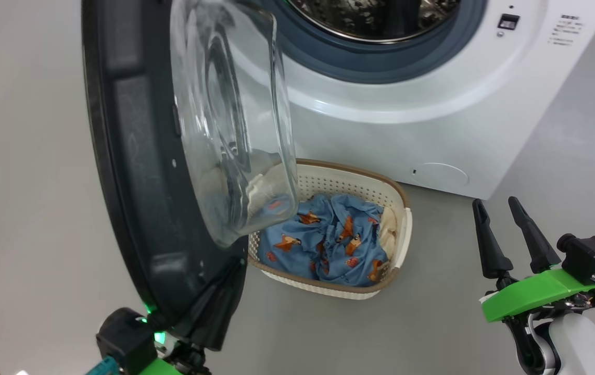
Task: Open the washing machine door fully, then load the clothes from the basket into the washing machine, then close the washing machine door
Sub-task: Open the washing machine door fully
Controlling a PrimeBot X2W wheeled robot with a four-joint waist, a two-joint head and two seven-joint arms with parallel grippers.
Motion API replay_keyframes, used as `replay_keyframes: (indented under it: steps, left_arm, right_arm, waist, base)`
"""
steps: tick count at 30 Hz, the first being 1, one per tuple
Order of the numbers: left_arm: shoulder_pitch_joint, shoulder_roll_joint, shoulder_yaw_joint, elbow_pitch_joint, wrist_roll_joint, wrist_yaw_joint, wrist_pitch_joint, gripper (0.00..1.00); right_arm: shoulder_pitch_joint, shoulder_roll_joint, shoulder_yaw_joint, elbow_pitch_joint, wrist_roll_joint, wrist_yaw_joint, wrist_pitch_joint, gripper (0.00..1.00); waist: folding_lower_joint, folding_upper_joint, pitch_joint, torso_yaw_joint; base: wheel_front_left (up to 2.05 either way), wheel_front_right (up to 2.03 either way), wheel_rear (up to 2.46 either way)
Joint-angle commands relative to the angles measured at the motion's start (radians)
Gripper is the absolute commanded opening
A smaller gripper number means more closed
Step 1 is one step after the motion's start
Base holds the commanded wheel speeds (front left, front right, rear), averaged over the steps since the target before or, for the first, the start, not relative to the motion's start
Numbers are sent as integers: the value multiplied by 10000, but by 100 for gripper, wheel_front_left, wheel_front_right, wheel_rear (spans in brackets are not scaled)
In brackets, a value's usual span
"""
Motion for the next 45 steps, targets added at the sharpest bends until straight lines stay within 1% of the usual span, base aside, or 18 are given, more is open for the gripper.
replay_keyframes:
  steps: [1,8,19,26,30,36,40,42,45]
  left_arm:
    - [-295,280,760,-31,-106,311,-29,0]
    - [-134,399,940,-37,-151,599,40,0]
    - [-203,909,1755,510,-501,965,231,0]
    - [-835,1235,2325,1281,-940,976,493,0]
    - [-1185,1467,2575,1797,-1133,874,565,0]
    - [-1859,1831,3012,2886,-1527,579,556,0]
    - [-2431,2068,2955,3638,-1587,248,649,0]
    - [-2588,2129,2914,3826,-1566,181,664,0]
    - [-3044,2291,2766,4410,-1543,-33,673,0]
  right_arm:
    - [-162,-124,159,-192,-72,56,-82,100]
    - [-84,-147,164,-133,18,56,-82,100]
    - [-6,-90,162,-95,121,56,-82,100]
    - [-96,-81,232,-6,135,56,-82,100]
    - [-168,-89,232,17,122,56,-82,100]
    - [-241,-116,241,69,110,56,-82,100]
    - [-327,-144,250,125,103,56,-82,100]
    - [-361,-142,248,140,95,56,-82,100]
    - [-470,-116,284,174,81,56,-82,100]
  waist:
    - [-1,0,-110,252]
    - [-1,0,-338,832]
    - [-1,0,-497,1452]
    - [-1,0,-439,1749]
    - [-1,0,-368,1851]
    - [-1,0,-196,2016]
    - [-1,0,-67,2162]
    - [-1,0,-38,2194]
    - [-1,0,31,2254]
  base:
    - [0,0,0]
    - [0,0,0]
    - [0,0,0]
    - [0,0,0]
    - [0,0,0]
    - [0,0,0]
    - [0,0,0]
    - [0,0,0]
    - [0,0,0]
